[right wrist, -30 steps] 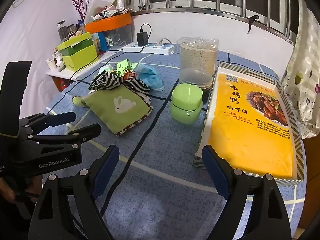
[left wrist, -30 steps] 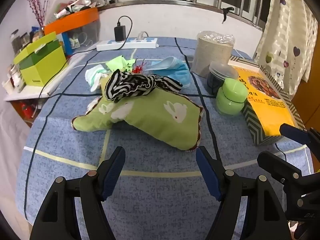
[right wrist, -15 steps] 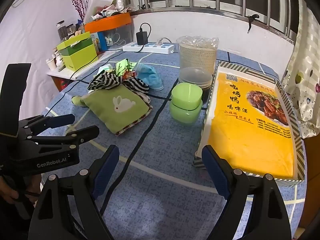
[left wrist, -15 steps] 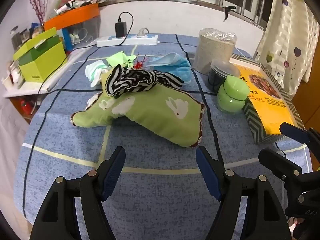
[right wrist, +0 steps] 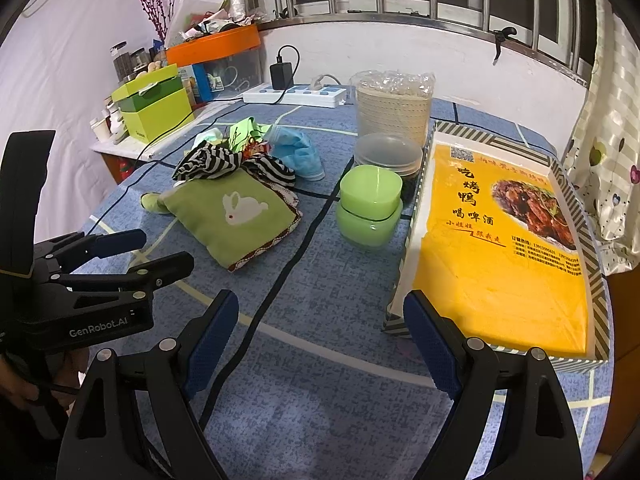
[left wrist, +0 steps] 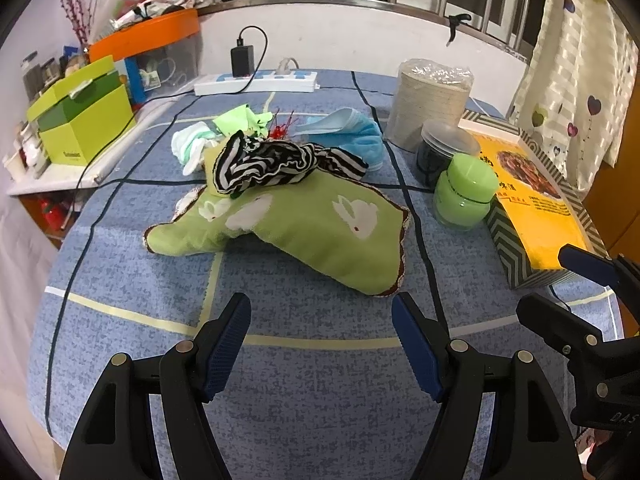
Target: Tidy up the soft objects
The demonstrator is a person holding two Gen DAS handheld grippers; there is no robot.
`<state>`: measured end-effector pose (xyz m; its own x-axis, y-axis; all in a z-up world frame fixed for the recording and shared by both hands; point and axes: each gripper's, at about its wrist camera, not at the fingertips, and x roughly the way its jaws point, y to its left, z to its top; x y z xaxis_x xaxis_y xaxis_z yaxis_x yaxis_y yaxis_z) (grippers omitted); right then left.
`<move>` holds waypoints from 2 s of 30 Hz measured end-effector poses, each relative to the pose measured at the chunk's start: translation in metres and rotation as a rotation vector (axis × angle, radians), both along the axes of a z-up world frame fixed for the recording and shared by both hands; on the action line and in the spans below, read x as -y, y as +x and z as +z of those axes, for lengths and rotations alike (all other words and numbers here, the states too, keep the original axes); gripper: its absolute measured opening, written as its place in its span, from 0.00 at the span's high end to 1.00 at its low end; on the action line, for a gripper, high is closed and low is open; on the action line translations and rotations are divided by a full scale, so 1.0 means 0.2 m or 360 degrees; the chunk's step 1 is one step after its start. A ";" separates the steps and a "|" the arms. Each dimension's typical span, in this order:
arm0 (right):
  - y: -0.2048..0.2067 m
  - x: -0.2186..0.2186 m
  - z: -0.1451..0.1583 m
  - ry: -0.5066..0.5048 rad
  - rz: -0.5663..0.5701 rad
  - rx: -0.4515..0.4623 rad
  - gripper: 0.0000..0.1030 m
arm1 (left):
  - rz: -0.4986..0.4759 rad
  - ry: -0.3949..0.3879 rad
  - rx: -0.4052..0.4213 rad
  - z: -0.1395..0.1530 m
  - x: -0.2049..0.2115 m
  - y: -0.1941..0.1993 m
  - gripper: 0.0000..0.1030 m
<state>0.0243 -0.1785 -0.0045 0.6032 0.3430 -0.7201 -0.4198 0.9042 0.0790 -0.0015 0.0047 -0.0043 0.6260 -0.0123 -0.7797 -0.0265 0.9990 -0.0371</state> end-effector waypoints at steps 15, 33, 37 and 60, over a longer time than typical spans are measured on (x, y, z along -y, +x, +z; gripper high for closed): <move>0.00 0.00 0.00 0.0000 -0.0001 -0.0002 0.17 | -0.0015 -0.0004 0.0006 0.00 0.01 0.00 0.29; 0.01 0.00 -0.01 0.0003 0.0001 -0.0008 0.17 | -0.0019 0.0008 0.0007 0.00 0.01 0.01 0.29; 0.01 0.00 -0.01 0.0002 0.0001 -0.0010 0.17 | -0.0020 0.0008 0.0007 0.00 0.01 0.01 0.29; 0.03 -0.01 -0.03 -0.0003 -0.0004 -0.0020 0.17 | -0.0020 0.0003 0.0003 0.00 0.01 0.02 0.29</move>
